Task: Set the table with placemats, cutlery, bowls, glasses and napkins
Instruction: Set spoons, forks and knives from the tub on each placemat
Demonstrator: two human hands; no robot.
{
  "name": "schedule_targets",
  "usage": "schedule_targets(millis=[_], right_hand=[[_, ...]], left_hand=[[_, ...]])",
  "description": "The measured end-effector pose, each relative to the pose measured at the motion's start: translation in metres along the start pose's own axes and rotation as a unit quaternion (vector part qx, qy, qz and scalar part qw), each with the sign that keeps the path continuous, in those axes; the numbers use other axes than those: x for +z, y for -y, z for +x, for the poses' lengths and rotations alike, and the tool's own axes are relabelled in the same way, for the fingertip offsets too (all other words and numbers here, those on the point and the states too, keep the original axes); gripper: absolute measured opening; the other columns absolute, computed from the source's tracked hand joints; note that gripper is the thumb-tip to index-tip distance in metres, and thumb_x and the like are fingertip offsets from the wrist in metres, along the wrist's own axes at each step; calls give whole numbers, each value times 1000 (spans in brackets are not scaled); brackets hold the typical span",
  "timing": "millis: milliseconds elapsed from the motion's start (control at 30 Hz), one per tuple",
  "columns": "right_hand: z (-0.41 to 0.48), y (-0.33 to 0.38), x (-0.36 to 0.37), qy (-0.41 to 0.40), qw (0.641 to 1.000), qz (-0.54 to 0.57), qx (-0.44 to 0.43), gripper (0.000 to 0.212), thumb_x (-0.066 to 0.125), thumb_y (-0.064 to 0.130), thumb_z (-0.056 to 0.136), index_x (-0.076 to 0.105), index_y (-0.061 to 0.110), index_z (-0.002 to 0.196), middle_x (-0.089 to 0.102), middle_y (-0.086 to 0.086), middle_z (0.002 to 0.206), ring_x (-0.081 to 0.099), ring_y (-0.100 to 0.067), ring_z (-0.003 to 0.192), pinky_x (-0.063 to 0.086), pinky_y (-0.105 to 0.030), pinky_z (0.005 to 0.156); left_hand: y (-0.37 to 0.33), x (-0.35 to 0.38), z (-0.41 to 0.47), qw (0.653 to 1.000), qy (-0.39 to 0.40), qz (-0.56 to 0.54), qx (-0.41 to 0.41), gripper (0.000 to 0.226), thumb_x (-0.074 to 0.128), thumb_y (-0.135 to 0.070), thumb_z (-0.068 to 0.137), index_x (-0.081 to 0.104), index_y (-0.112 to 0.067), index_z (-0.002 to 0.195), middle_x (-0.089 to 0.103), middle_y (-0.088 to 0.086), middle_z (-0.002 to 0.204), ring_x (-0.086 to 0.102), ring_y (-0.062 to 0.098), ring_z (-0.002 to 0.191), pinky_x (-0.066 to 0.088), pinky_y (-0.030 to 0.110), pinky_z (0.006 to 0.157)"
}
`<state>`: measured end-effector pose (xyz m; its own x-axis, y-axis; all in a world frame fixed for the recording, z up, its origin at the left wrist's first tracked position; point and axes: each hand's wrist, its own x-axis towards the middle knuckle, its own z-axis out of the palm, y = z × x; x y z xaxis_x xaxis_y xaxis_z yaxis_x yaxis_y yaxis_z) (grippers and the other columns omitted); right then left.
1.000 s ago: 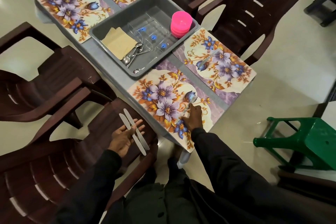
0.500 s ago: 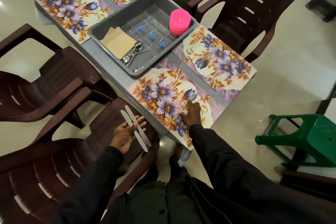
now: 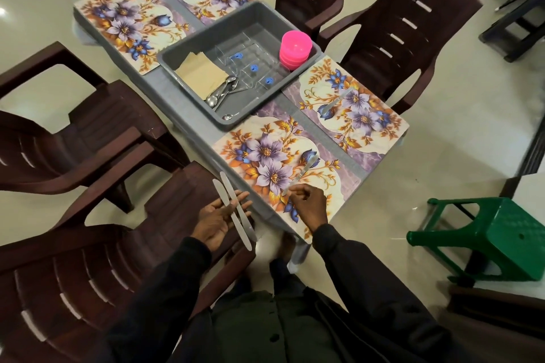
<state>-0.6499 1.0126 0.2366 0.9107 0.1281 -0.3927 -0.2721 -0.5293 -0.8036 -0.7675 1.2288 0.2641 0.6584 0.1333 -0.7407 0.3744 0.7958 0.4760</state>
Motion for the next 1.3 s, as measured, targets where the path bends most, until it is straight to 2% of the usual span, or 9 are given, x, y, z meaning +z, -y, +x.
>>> schedule_targets(millis=[200, 433, 600, 667, 733, 867, 1000, 1167, 1300], right_hand=[[-51, 24, 5, 130, 990, 52, 11, 7, 72, 6, 91, 76, 1, 95, 75, -8, 78, 71, -11, 67, 59, -24, 71], [-95, 37, 7, 208, 976, 59, -24, 15, 80, 16, 86, 78, 2, 87, 77, -13, 79, 71, -24, 68, 62, -39, 73], [-117, 40, 7, 258, 964, 56, -11, 24, 82, 15, 84, 75, -5, 95, 77, -17, 83, 73, -27, 70, 63, -44, 75], [-130, 40, 8, 282, 959, 42, -7, 29, 84, 15, 82, 73, -5, 100, 77, -14, 83, 72, -22, 68, 63, -38, 70], [-146, 41, 10, 293, 955, 35, -16, 31, 84, 13, 81, 70, -6, 101, 74, -13, 78, 69, -16, 60, 61, -30, 61], [-174, 42, 22, 319, 946, 22, -49, 20, 81, 8, 84, 69, -4, 95, 69, -14, 77, 64, -11, 54, 54, -24, 50], [-199, 48, 45, 338, 936, -6, -97, 16, 83, 13, 81, 74, 2, 89, 71, -14, 77, 62, -14, 66, 53, -28, 60], [-226, 69, 84, 395, 906, -19, -152, 20, 79, 4, 84, 74, 5, 103, 67, -5, 74, 61, -9, 68, 53, -22, 68], [-258, 86, 133, 428, 883, -50, -187, 20, 72, -2, 88, 75, 7, 106, 66, 0, 71, 58, -2, 62, 50, -17, 65]], left_hand=[[11, 16, -25, 999, 49, -14, -4, 32, 48, 3, 103, 56, 6, 134, 68, 20, 131, 68, 35, 118, 60, 46, 92], [25, 22, -69, 995, 83, -45, 18, 33, 44, 6, 103, 54, 4, 135, 68, 18, 133, 71, 32, 113, 63, 46, 70], [46, 11, -99, 993, 76, -73, 46, 33, 42, 4, 105, 54, 4, 136, 64, 19, 137, 69, 33, 117, 63, 54, 75], [56, 3, -112, 993, 63, -77, 56, 35, 44, 3, 104, 53, 3, 139, 63, 18, 139, 65, 33, 125, 54, 65, 95], [65, -5, -123, 992, 49, -90, 70, 38, 45, 3, 104, 52, 2, 141, 61, 19, 142, 62, 31, 130, 48, 59, 108], [77, -17, -154, 986, 39, -130, 101, 34, 42, 5, 104, 54, 4, 137, 64, 21, 137, 68, 29, 120, 63, 37, 82], [81, -50, -182, 979, 5, -153, 136, 40, 46, 6, 101, 48, 7, 141, 61, 24, 140, 64, 32, 126, 58, 40, 97], [75, -102, -220, 967, -16, -177, 181, 46, 48, 8, 98, 45, 6, 144, 61, 24, 139, 58, 33, 133, 43, 51, 113], [70, -157, -257, 951, -49, -199, 231, 51, 54, 5, 95, 44, 9, 144, 61, 25, 139, 59, 35, 132, 47, 46, 110]])
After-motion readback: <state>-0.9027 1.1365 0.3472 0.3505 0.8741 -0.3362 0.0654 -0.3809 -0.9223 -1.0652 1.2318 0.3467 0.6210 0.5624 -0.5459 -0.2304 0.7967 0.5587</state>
